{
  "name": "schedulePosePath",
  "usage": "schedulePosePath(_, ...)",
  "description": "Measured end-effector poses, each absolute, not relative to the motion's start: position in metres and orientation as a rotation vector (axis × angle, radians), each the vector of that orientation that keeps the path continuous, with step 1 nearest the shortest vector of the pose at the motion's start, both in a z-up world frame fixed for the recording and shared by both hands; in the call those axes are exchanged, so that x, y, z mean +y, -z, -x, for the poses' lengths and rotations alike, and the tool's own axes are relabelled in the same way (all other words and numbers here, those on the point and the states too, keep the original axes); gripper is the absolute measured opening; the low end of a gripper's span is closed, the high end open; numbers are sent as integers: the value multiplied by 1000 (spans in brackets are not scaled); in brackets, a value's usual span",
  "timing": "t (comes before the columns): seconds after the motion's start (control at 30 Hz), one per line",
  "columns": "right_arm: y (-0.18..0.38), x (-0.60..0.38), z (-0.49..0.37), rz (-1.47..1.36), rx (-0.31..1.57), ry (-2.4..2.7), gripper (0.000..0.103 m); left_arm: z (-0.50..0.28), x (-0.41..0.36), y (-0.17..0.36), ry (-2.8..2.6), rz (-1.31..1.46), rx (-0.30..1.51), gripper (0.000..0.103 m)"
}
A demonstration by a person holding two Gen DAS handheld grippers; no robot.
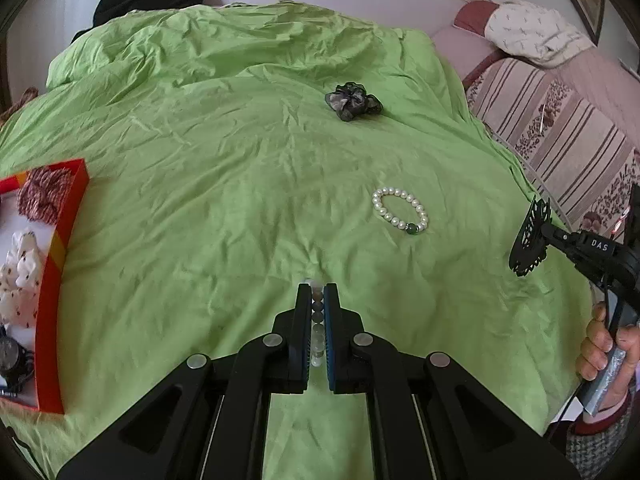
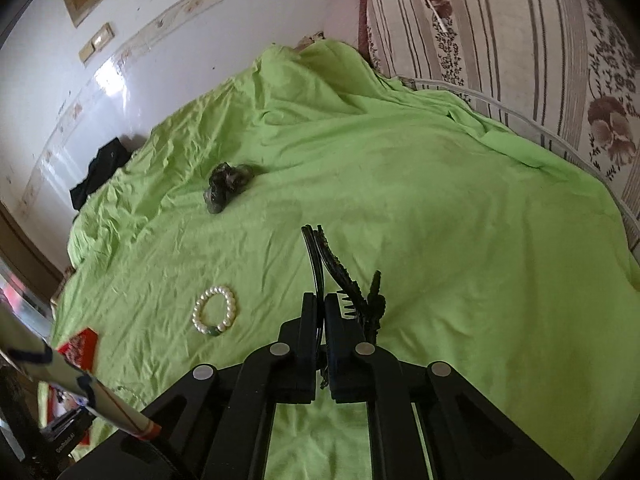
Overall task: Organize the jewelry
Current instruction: 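Carry the bead bracelet with the left tool while the right tool carries the claw clip over the box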
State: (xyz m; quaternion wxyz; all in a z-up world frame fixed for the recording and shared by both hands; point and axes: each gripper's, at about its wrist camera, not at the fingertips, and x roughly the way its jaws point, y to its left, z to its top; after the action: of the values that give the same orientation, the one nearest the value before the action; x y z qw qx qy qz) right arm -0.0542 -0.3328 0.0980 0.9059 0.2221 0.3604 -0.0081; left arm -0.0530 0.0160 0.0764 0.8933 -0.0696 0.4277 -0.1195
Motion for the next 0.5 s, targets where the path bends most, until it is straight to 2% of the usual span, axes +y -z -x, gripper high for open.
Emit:
schedulePosePath(0.33, -101, -332, 61, -554, 734, -98, 5, 92, 34, -98, 378, 219, 828, 5)
schedulePosePath(0.5, -96, -330, 61, -695, 746, -276, 5, 112, 46, -110, 385, 222, 787, 5)
